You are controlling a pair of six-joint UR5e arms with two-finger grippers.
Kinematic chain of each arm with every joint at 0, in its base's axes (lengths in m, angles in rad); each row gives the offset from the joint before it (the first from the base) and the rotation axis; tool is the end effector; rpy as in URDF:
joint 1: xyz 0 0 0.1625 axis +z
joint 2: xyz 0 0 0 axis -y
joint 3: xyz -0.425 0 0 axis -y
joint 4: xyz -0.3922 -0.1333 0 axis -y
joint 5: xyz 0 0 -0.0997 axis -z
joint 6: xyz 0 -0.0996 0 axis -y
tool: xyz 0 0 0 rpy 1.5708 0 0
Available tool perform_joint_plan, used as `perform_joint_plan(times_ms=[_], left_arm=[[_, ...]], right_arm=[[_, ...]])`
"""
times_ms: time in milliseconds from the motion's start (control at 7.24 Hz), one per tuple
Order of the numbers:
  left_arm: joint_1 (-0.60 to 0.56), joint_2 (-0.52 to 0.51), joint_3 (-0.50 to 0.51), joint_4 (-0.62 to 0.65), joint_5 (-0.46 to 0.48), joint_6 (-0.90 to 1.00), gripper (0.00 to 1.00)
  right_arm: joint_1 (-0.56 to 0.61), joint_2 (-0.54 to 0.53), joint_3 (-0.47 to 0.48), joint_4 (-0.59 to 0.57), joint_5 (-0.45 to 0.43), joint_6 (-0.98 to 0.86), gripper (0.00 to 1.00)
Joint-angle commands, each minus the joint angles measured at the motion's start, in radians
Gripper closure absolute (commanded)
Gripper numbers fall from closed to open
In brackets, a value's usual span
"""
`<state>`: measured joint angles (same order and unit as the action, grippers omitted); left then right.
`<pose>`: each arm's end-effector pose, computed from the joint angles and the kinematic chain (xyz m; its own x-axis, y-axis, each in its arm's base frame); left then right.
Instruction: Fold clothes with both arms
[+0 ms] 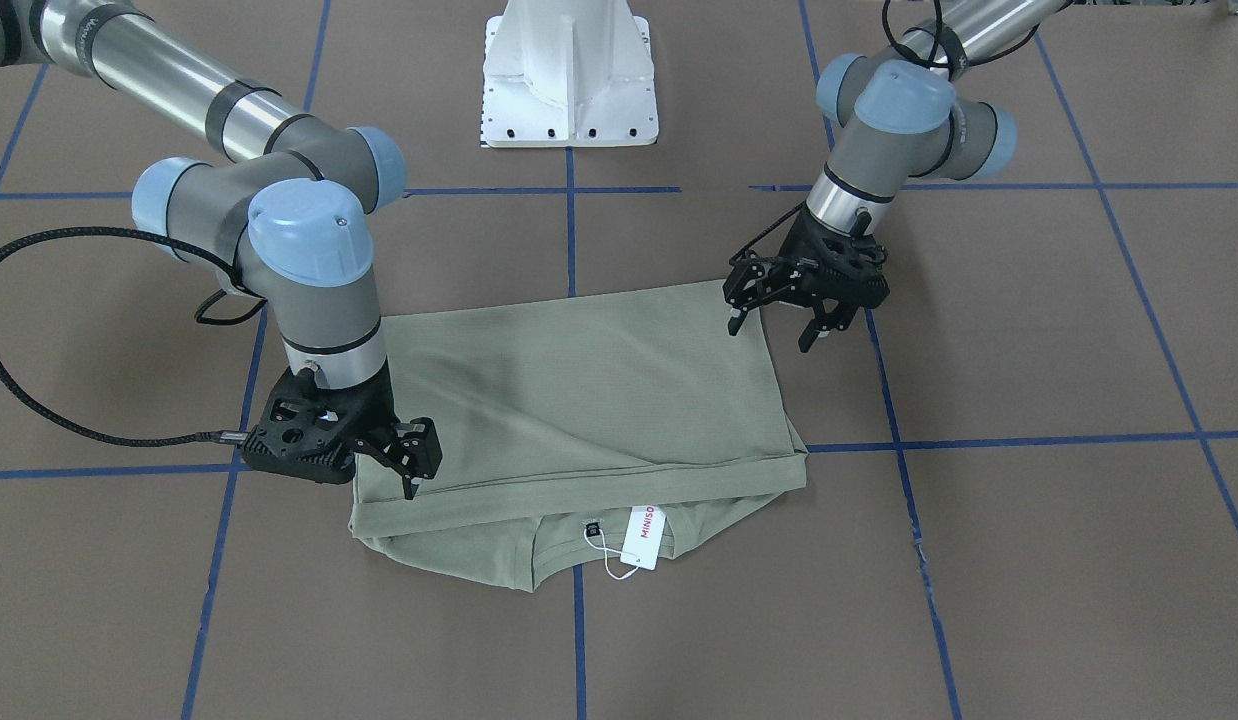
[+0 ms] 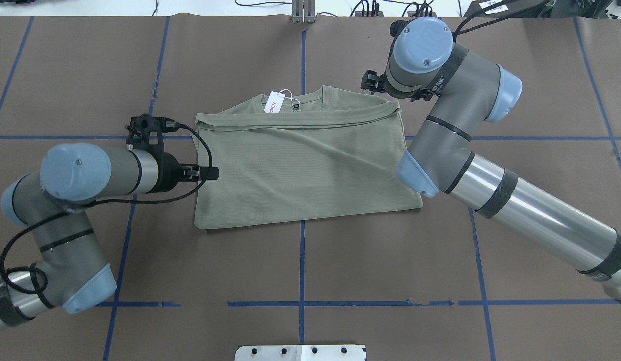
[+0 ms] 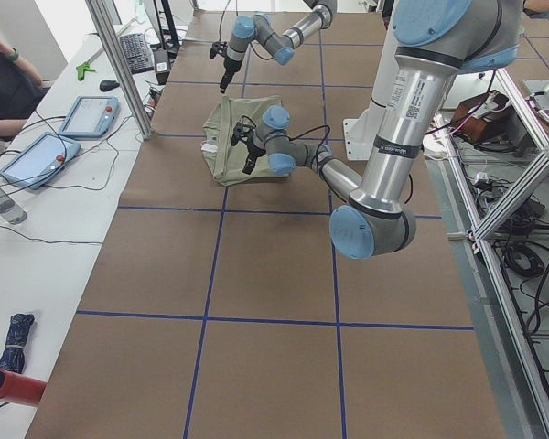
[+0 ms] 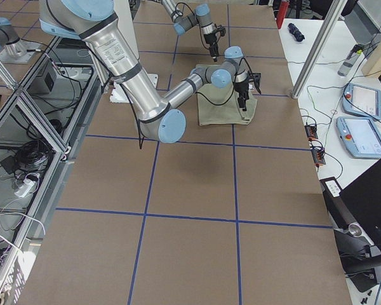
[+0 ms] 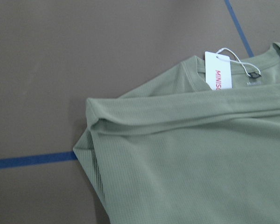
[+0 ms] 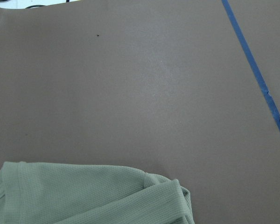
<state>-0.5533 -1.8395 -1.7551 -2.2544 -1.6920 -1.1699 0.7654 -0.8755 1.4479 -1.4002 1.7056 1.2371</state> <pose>0.4443 -0.4169 0.3517 0.4967 0.1485 -0.8551 0.2547 0.9169 0.3072 -0.4521 -0.6006 0.2816 0.7052 0.2274 0.6716 -0.4128 0.9018 0.1281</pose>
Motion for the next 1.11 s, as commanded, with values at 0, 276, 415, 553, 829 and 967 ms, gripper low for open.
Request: perform_joint_plan(times_ms=[0, 276, 415, 553, 829, 967], left_arm=[[0.088, 0.054, -0.008, -0.051, 0.066, -0.083, 0.09], [0.125, 0.054, -0.006, -0.051, 0.087, -0.099, 0.11], [0.136, 0.054, -0.006, -0.051, 0.087, -0.099, 0.15], [0.141, 0.054, -0.006, -0.051, 0.087, -0.1, 0.42], [0.15, 0.055, -0.003, -0.051, 0.089, -0.099, 1.0], [0.15, 0.062, -0.003, -0.051, 0.089, -0.099, 1.0]], right_arm=[[-0.001, -0.003, 0.0, 0.019, 0.0, 0.002, 0.0], [-0.002, -0.007, 0.0, 0.037, -0.001, 0.005, 0.0], [-0.002, -0.01, 0.0, 0.037, -0.001, 0.005, 0.0], [-0.002, -0.01, 0.0, 0.037, -0.001, 0.005, 0.0], [-0.003, -0.01, 0.0, 0.038, -0.001, 0.005, 0.0], [-0.005, -0.01, 0.0, 0.038, -0.001, 0.007, 0.0]])
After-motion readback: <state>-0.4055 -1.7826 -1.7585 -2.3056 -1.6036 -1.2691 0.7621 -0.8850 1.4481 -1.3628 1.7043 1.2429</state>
